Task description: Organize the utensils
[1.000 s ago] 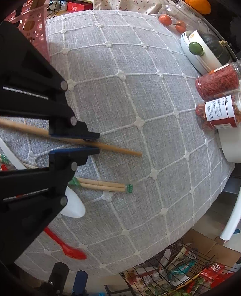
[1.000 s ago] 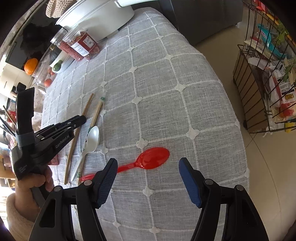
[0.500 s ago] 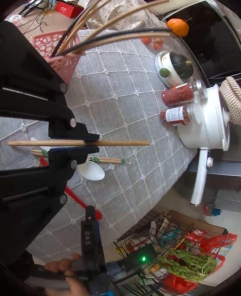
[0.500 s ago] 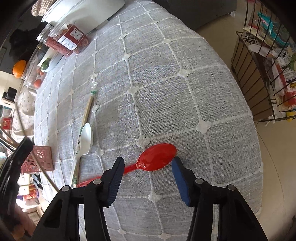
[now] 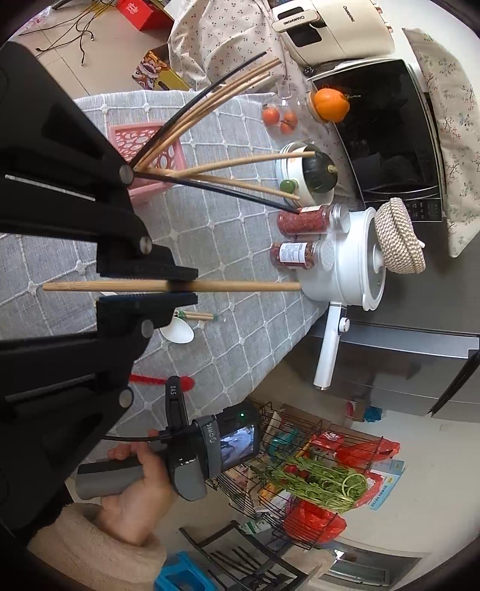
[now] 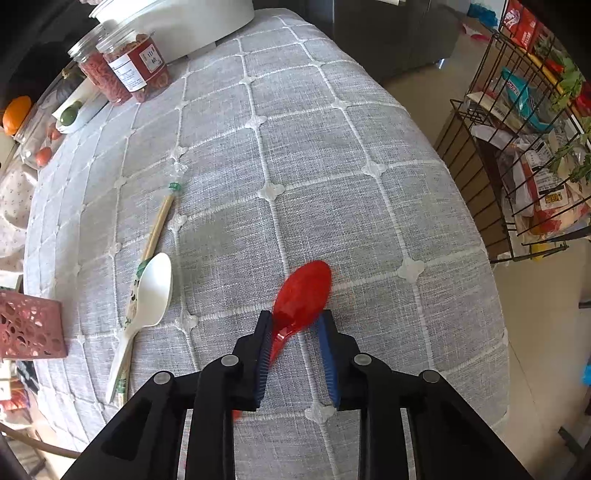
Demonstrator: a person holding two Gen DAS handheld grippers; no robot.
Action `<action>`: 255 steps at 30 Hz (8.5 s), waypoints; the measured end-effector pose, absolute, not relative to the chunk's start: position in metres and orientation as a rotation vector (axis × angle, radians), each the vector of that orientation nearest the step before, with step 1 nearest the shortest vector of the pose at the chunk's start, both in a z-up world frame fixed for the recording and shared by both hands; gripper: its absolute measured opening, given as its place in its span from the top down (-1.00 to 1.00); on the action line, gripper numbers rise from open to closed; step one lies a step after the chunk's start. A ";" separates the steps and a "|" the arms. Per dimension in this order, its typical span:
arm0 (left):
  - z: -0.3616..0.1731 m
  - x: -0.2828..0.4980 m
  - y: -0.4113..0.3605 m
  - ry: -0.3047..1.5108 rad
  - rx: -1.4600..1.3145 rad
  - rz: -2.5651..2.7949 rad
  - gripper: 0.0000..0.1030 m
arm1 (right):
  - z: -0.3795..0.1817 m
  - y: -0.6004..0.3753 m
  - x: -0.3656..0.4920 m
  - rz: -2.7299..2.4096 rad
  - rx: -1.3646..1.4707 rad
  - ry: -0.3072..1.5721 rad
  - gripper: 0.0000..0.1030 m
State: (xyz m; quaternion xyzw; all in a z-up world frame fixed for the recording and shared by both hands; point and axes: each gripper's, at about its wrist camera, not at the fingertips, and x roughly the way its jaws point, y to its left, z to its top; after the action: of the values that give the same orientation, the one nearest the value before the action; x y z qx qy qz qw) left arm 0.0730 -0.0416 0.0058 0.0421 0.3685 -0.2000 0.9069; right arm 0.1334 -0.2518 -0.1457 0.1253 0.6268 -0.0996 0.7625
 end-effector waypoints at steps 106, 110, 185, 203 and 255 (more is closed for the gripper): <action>-0.067 0.088 -0.057 1.045 0.132 -0.418 -0.48 | -0.025 -0.234 0.095 0.014 0.243 0.947 -0.51; -0.084 0.120 -0.088 1.090 0.145 -0.411 0.13 | -0.042 -0.261 0.097 -0.007 0.286 1.016 -0.51; -0.017 0.107 0.074 0.255 -0.262 0.040 0.80 | 0.013 -0.169 0.103 0.192 0.264 0.614 0.95; -0.020 0.074 0.120 0.649 -0.176 0.071 -0.51 | 0.020 -0.033 0.094 0.141 0.086 0.353 0.95; 0.030 -0.019 0.005 0.666 -0.026 -0.021 -0.99 | 0.050 -0.155 -0.012 -0.071 0.005 0.689 -1.00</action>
State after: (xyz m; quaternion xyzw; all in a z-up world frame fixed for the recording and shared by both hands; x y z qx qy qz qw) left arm -0.0192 0.0047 0.0300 -0.0129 0.3269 -0.0101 0.9449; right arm -0.0115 -0.1546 0.0496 0.0023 0.3378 -0.0348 0.9406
